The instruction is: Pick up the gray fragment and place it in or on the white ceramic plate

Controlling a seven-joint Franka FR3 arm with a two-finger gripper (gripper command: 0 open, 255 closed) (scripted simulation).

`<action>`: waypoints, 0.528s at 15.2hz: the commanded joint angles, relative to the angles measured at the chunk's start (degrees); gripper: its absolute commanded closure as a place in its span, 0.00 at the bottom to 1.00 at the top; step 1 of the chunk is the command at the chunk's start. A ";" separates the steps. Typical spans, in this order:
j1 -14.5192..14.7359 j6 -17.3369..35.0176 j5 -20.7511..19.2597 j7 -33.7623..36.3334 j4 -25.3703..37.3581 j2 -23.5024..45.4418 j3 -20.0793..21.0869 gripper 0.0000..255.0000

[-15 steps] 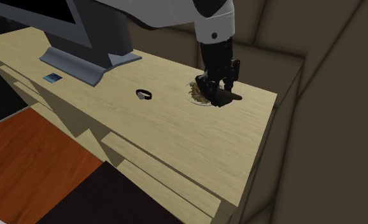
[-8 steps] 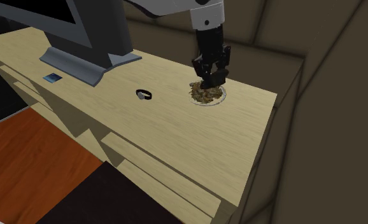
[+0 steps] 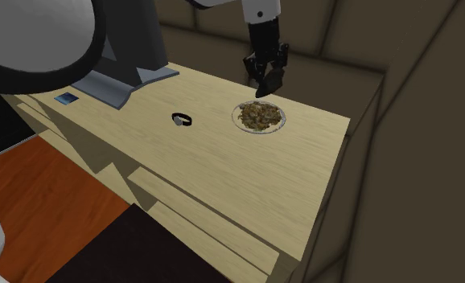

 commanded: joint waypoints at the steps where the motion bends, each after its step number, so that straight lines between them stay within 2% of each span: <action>1: 0.74 0.25 0.51 0.20 1.70 2.73 0.94 1.00; 8: 1.47 5.21 0.81 0.97 -2.67 3.48 0.14 1.00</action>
